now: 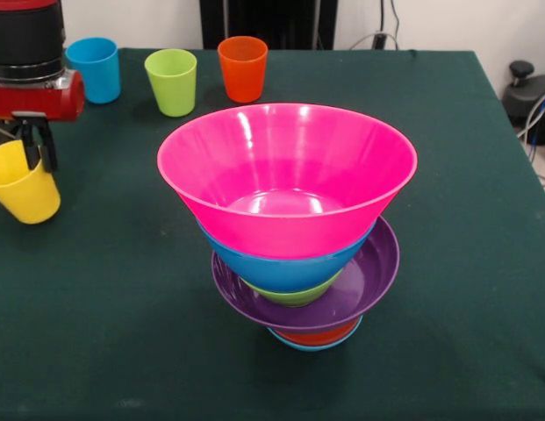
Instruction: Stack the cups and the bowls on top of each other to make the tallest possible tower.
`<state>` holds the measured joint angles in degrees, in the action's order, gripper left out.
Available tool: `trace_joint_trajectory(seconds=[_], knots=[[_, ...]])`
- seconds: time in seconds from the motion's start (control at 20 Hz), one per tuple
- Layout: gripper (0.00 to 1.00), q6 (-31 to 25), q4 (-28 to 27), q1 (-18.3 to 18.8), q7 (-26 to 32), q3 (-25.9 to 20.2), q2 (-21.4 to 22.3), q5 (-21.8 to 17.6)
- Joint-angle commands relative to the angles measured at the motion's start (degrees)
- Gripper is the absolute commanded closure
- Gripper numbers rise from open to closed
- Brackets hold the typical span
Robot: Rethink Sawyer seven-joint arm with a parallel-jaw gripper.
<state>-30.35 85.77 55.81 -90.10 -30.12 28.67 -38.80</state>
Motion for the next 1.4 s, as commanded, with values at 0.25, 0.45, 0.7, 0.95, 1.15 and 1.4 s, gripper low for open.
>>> trace_joint_trajectory(seconds=[0.25,0.45,0.7,0.95,1.15,1.4], knots=[[1.0,-9.2,9.1,-3.4,4.2,-1.9,8.9,3.9],[1.0,-11.7,12.0,-4.3,2.9,-1.7,14.2,6.8],[1.0,-14.6,14.3,-4.7,2.8,-1.2,19.5,9.6],[1.0,-17.1,15.3,-5.4,2.4,-0.8,23.0,11.7],[1.0,-19.7,16.2,-6.0,2.0,-0.5,26.7,14.2],[1.0,-22.9,14.9,-8.9,-0.3,-0.2,29.8,16.7]])
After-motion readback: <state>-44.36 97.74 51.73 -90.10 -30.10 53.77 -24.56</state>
